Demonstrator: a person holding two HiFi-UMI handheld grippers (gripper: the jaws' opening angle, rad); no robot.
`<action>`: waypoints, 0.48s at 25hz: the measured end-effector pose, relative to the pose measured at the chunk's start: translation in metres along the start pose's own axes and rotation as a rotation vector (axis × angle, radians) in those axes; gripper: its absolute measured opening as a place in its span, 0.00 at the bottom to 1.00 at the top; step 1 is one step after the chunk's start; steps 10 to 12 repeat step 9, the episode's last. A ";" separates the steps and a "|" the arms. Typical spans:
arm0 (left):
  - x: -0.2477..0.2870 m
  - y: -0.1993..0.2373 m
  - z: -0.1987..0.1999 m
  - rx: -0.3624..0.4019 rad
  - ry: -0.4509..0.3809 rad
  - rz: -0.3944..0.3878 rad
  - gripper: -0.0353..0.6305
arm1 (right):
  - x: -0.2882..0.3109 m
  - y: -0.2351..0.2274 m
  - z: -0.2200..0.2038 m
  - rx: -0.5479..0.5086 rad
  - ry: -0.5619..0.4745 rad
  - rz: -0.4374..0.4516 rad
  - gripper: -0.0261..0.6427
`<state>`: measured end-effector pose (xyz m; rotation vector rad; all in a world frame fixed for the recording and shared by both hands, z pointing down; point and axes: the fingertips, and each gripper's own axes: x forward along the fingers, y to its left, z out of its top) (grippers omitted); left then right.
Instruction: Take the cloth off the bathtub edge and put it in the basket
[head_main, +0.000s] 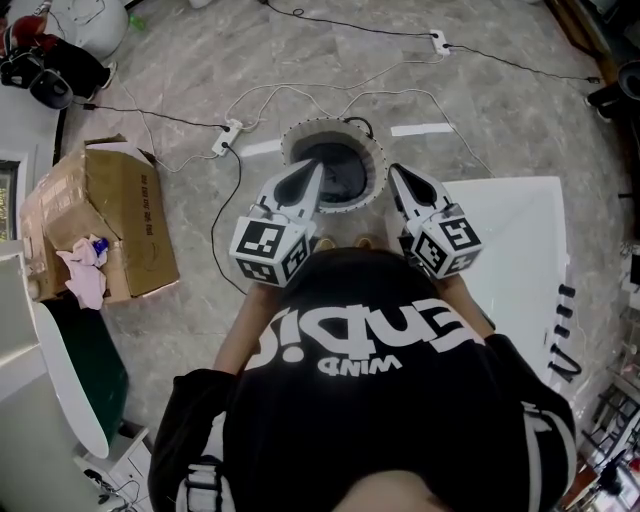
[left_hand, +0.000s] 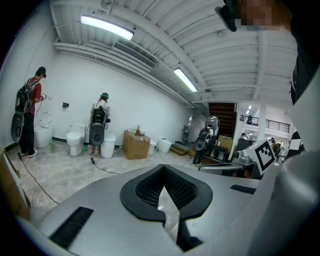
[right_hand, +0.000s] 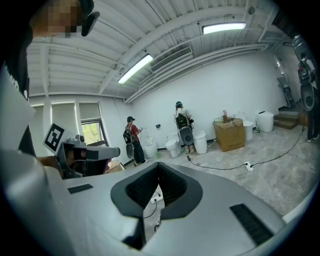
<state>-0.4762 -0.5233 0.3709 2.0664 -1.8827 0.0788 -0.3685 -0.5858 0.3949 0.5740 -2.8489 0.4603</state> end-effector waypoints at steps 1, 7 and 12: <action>0.000 0.000 -0.001 -0.002 0.001 0.002 0.08 | -0.001 0.000 0.000 0.000 0.001 0.001 0.06; -0.005 -0.004 -0.005 -0.017 0.004 0.016 0.08 | -0.010 0.000 -0.005 0.005 0.007 0.002 0.06; -0.006 -0.006 -0.007 -0.018 0.006 0.018 0.08 | -0.012 -0.001 -0.006 0.008 0.009 0.002 0.06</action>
